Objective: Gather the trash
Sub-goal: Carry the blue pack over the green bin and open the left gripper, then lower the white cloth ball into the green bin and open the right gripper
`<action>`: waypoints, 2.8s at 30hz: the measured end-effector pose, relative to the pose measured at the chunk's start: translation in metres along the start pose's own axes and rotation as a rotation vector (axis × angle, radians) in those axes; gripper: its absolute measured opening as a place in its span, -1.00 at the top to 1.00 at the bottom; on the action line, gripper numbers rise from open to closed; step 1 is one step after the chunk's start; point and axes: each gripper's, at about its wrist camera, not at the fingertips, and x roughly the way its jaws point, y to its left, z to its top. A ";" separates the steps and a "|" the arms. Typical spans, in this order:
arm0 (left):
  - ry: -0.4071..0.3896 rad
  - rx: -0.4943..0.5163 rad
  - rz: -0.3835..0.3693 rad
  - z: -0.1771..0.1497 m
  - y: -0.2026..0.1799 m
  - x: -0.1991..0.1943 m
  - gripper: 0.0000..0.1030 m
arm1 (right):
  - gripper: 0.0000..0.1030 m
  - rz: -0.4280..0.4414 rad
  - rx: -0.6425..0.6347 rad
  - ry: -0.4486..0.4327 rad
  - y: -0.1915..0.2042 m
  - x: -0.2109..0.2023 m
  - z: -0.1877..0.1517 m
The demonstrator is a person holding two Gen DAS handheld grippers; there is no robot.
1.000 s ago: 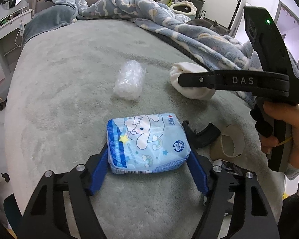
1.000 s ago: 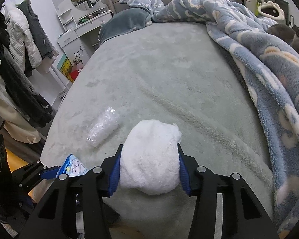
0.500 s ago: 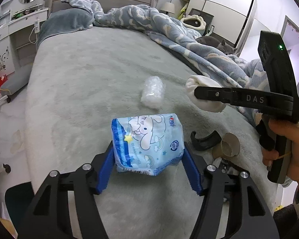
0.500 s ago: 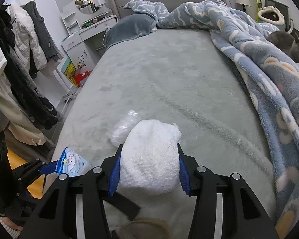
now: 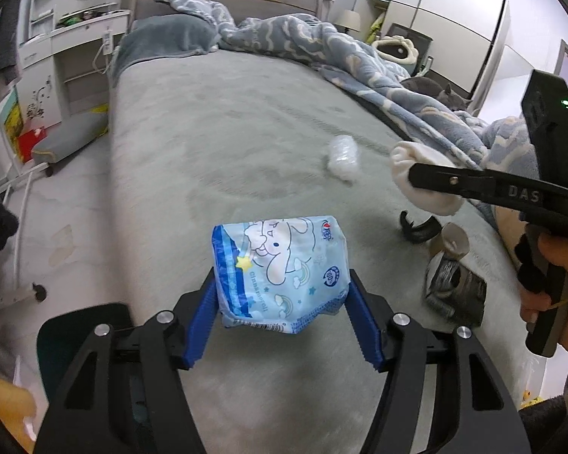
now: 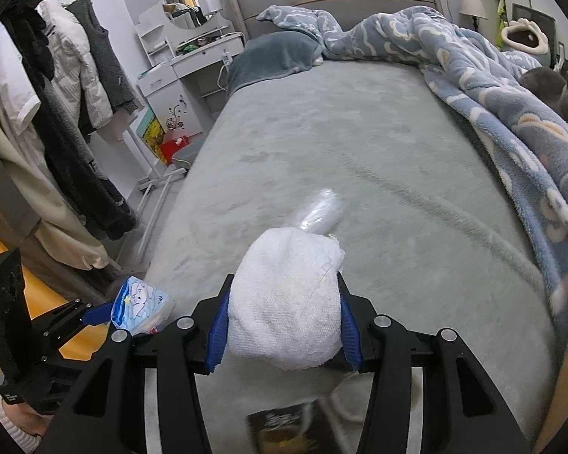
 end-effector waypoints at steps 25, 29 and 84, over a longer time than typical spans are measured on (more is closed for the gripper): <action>0.082 -0.185 0.227 -0.063 0.137 -0.055 -0.30 | 0.03 0.125 -0.129 0.028 0.148 0.024 -0.021; 0.147 -0.203 0.234 -0.073 0.155 -0.046 -0.31 | 0.03 0.151 -0.155 0.042 0.170 0.036 -0.018; 0.135 -0.337 0.169 -0.115 0.282 -0.109 -0.20 | -0.01 0.165 -0.264 0.504 0.298 0.229 -0.103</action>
